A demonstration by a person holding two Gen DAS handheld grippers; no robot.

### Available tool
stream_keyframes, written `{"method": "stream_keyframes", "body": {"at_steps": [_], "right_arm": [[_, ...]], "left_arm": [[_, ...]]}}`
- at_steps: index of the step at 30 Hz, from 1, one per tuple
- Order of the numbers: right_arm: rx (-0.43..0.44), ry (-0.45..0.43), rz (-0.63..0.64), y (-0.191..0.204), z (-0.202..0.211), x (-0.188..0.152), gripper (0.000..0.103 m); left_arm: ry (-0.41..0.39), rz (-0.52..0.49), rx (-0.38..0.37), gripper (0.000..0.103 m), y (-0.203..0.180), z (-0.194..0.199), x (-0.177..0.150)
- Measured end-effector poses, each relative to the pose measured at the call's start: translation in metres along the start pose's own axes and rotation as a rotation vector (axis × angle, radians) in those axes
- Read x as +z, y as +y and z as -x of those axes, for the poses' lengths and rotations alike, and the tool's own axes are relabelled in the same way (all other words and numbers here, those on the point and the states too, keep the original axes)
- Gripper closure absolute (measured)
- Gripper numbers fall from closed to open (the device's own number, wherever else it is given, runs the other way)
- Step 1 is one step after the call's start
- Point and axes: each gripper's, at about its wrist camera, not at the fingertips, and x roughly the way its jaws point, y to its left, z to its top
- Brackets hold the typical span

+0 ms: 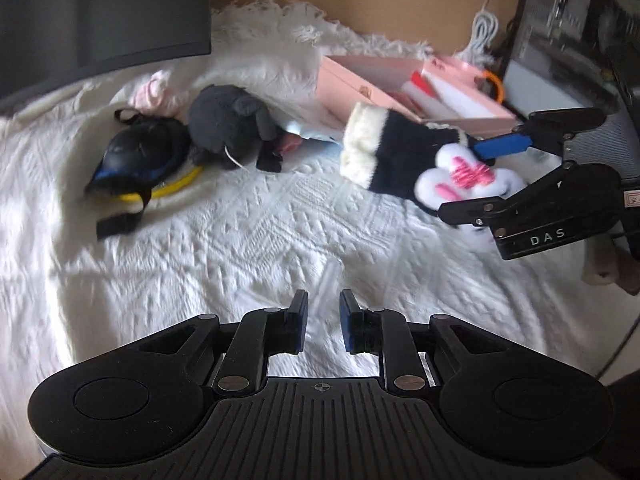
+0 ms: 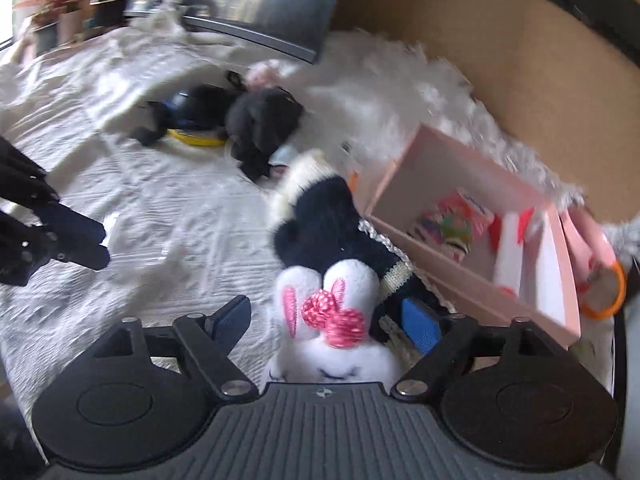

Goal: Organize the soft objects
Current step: 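Carry the bunny plush mitten in the right gripper over the pink box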

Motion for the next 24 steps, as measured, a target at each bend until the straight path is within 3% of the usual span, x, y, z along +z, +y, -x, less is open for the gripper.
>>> {"method": "stream_keyframes", "body": {"at_steps": [1,3,4,8,11,12,14,15,16,18,21,24], "right_arm": [[0.021,0.024,-0.029,-0.002,0.002,-0.001,0.059],[0.082,0.016,-0.091,-0.01,0.016,-0.006,0.064],[0.104,0.003,-0.121,-0.015,0.029,-0.011,0.087],[0.214,0.024,-0.347,-0.048,0.062,-0.025,0.085],[0.207,0.015,-0.441,-0.07,0.077,-0.046,0.085],[0.17,0.003,-0.434,-0.072,0.082,-0.052,0.08],[0.109,-0.005,-0.41,-0.07,0.086,-0.06,0.05],[0.082,-0.016,-0.394,-0.068,0.088,-0.065,0.03],[0.061,-0.034,-0.368,-0.065,0.09,-0.069,0.025],[0.034,-0.052,-0.28,-0.056,0.09,-0.074,0.025],[0.035,-0.063,-0.158,-0.037,0.086,-0.077,0.022],[0.043,-0.068,-0.028,-0.016,0.074,-0.073,0.019]], "left_arm": [[0.007,-0.012,0.014,0.083,-0.001,-0.002,0.002],[0.016,-0.038,0.02,0.083,-0.002,-0.005,0.005],[0.022,-0.05,0.019,0.083,-0.003,-0.006,0.006],[0.055,-0.085,0.02,0.083,-0.003,-0.016,0.007],[0.067,-0.127,0.015,0.082,-0.006,-0.022,0.008],[0.071,-0.139,0.01,0.082,-0.007,-0.024,0.009],[0.103,-0.153,0.001,0.083,-0.009,-0.031,0.01],[0.104,-0.161,-0.003,0.083,-0.01,-0.032,0.011],[0.112,-0.166,-0.004,0.083,-0.01,-0.033,0.013],[0.122,-0.151,-0.016,0.083,-0.007,-0.034,0.014],[0.109,-0.064,-0.042,0.083,0.003,-0.033,0.011],[0.097,-0.087,-0.029,0.083,-0.002,-0.031,0.008]]}}
